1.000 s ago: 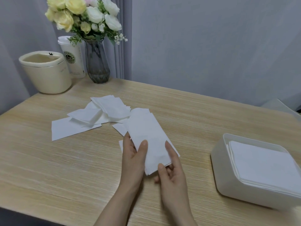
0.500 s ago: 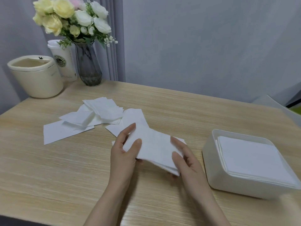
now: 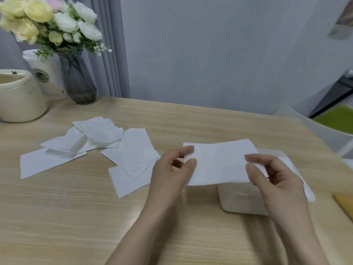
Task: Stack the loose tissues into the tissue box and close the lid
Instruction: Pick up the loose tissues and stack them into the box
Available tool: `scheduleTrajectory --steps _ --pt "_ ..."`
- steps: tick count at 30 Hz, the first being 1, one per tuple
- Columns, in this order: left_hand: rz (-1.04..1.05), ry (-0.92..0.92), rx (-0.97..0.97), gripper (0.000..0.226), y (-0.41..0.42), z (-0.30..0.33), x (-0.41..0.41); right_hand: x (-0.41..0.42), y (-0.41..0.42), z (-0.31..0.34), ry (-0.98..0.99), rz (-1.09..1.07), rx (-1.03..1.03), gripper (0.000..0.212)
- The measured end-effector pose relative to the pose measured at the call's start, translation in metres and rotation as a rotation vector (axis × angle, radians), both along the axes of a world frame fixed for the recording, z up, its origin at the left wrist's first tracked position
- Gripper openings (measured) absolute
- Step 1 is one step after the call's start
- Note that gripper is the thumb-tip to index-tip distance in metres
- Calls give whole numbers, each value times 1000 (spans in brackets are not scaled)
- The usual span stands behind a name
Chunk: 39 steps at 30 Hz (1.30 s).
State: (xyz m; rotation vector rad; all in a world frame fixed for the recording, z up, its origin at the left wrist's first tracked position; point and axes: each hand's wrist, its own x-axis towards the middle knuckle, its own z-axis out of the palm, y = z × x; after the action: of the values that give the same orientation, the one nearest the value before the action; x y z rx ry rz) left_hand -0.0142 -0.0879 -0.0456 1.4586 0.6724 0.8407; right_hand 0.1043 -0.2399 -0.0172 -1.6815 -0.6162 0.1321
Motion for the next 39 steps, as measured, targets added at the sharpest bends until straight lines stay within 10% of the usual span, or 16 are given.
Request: scheduleTrajectory --steps 16,39 --pt "-111 202 710 55 -41 -10 81 53 -57 -7 -261 -361 -381 21" --pt "-187 415 942 40 -35 -7 80 64 -59 -34 -517 -401 -449 15"
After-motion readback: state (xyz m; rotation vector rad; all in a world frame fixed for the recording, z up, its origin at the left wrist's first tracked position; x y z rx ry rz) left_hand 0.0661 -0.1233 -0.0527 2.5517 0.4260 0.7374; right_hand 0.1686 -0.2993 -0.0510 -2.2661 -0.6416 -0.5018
